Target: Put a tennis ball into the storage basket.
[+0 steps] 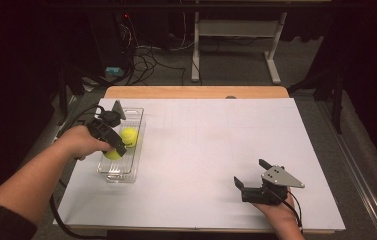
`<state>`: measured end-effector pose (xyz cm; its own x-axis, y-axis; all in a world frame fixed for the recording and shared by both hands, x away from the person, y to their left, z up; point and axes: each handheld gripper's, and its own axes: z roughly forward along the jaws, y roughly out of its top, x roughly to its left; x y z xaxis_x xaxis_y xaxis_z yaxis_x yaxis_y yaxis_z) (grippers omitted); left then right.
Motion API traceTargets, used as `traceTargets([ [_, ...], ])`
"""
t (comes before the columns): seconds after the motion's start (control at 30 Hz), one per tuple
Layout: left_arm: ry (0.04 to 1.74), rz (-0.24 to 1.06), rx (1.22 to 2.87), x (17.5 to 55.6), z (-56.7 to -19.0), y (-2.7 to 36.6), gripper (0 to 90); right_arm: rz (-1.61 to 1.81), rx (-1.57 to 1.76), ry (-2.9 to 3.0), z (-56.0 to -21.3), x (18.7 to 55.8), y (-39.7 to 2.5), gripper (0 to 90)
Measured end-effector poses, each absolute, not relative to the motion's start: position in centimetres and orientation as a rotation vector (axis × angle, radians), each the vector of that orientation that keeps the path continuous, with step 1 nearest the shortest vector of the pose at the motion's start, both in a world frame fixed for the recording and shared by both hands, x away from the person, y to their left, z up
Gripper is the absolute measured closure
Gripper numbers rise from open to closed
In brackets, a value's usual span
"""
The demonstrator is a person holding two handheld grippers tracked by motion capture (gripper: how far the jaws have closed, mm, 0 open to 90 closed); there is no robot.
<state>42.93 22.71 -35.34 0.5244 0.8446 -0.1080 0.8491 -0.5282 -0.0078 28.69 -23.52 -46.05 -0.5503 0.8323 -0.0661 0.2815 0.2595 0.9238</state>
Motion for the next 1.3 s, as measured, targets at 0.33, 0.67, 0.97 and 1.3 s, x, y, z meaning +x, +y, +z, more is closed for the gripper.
traceTargets([
  [0.33, 1.495, -0.15, 2.73, 42.9, -36.4, 22.1, 26.6, 1.276, 1.01, 1.975, -46.1, 28.7, -23.5, 0.0],
  [0.67, 1.491, -0.142, 2.735, 42.9, -36.7, 21.8, 26.5, 1.275, 1.011, 1.975, -46.1, 28.7, -23.5, 0.0],
  [0.97, 1.484, -0.134, 2.73, 42.8, -36.5, 21.9, 26.4, 1.275, 1.011, 1.975, -46.1, 28.7, -23.5, 0.0],
  [1.3, 1.445, -0.15, 2.717, 42.8, -36.2, 21.9, 8.2, 1.279, 1.008, 1.973, -46.1, 28.7, -23.5, 0.0],
])
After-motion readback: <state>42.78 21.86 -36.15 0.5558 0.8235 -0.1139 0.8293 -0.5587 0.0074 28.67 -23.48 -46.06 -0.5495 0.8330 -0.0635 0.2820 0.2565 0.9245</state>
